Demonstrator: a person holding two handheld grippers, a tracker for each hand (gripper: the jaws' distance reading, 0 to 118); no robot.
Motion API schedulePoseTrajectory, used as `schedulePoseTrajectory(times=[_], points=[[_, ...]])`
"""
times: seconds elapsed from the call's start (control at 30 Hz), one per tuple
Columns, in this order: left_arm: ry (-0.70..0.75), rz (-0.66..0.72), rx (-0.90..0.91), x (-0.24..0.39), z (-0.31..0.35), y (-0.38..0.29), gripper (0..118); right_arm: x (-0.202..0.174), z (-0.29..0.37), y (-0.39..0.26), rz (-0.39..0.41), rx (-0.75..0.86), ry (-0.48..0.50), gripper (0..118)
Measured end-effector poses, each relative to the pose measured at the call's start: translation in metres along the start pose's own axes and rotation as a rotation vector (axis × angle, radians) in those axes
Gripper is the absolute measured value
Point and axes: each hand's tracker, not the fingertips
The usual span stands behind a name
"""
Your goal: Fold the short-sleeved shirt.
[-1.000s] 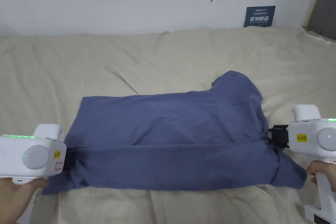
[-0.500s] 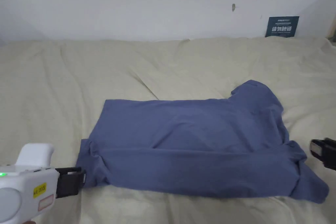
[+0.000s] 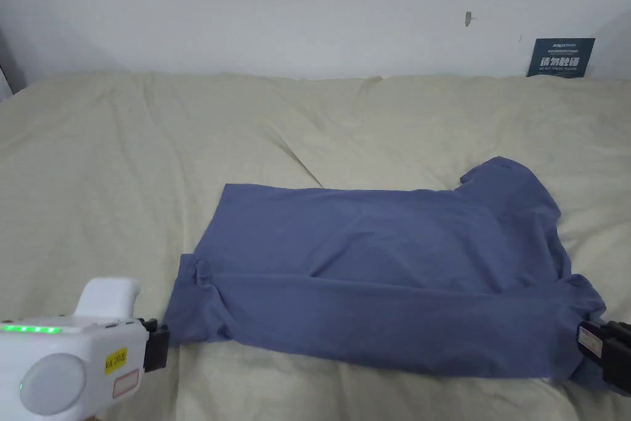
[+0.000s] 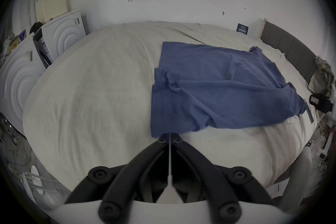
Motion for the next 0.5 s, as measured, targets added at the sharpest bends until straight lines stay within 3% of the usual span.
schedulePoseTrajectory(times=[0.07, 0.13, 0.17, 0.2, 0.3, 0.4, 0.43, 0.5], points=[[-0.003, 0.006, -0.029, -0.008, -0.019, 0.007, 49, -0.001, -0.002, 0.001, -0.006, -0.006, 0.011, 0], [0.013, 0.047, -0.063, -0.016, -0.038, 0.012, 86, 0.0, -0.003, 0.0, -0.011, -0.01, 0.017, 0], [0.018, 0.063, -0.08, -0.018, -0.044, 0.012, 96, 0.001, -0.004, 0.0, -0.018, -0.016, 0.013, 0], [0.01, 0.067, -0.078, -0.018, -0.049, 0.011, 98, 0.001, -0.005, 0.0, -0.019, -0.02, 0.011, 0], [-0.018, 0.083, -0.122, -0.016, -0.063, 0.008, 98, 0.005, -0.007, -0.003, -0.024, -0.027, 0.002, 0], [0.046, 0.048, -0.119, -0.006, -0.061, 0.006, 83, 0.008, -0.007, -0.004, -0.035, -0.04, 0.0, 0], [0.043, 0.054, -0.113, -0.004, -0.056, 0.01, 62, 0.009, -0.007, -0.005, -0.032, -0.041, -0.005, 0], [0.093, 0.037, -0.058, 0.0, -0.049, 0.013, 5, 0.011, -0.007, -0.006, -0.025, -0.043, -0.019, 0]])
